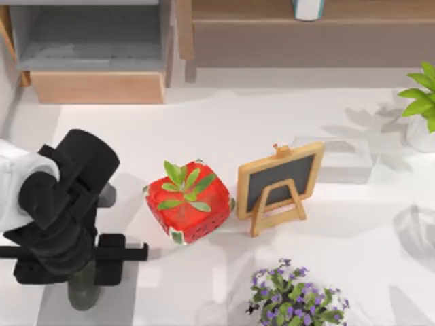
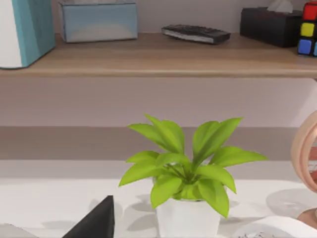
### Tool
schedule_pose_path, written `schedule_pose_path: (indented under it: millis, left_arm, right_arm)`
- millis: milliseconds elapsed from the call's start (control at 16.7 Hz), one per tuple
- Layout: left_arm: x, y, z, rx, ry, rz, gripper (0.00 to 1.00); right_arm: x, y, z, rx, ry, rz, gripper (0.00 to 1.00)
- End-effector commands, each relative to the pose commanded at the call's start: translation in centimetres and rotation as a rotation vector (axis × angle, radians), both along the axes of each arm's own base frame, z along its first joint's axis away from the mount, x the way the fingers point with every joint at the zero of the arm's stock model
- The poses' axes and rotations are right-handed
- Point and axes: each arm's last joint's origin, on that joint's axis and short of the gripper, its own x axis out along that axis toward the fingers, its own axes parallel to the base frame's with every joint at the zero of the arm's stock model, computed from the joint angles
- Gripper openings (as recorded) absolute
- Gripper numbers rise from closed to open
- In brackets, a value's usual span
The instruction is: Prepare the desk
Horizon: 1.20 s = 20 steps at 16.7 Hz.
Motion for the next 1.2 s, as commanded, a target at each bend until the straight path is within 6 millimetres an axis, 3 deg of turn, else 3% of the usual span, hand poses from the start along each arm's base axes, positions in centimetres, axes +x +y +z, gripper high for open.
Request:
schedule_pose_path:
  millis: [720,1200]
  left_arm:
    - [0.0,0.0,0.0,0.0,0.0,0.0,0.98]
    - [0.0,0.0,0.0,0.0,0.0,0.0,1.0]
  right_arm:
    - [0.0,0.0,0.0,0.0,0.0,0.0,1.0]
    - [0.0,0.0,0.0,0.0,0.0,0.0,1.0]
